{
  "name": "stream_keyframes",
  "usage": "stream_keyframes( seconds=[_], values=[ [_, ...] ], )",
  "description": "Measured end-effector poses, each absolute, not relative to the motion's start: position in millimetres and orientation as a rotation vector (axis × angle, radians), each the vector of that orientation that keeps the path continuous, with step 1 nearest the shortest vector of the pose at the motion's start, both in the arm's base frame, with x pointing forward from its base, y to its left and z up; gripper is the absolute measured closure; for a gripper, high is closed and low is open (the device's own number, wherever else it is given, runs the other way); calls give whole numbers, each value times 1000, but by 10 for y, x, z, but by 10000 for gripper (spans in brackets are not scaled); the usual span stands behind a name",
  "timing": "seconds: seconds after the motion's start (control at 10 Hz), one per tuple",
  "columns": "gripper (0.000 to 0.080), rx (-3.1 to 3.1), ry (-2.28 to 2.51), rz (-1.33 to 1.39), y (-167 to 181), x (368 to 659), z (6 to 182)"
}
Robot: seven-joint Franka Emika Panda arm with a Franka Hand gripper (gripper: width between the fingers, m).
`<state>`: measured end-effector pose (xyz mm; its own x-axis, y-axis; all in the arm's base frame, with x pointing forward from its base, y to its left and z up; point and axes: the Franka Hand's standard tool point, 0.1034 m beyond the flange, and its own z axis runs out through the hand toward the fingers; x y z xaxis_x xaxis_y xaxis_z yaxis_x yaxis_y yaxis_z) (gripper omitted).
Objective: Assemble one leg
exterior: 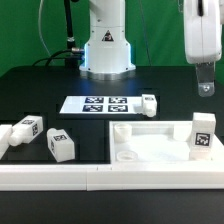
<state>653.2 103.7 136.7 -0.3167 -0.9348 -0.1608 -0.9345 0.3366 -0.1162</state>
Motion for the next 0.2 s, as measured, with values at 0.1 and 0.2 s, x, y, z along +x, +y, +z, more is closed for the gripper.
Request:
stream_keyframes(
  seconds=[0.1, 0.2],
  values=[
    [152, -1705, 2401, -2, 1036, 6527, 1349],
    [150, -1704, 2401, -2, 1036, 6530, 1352]
  ],
)
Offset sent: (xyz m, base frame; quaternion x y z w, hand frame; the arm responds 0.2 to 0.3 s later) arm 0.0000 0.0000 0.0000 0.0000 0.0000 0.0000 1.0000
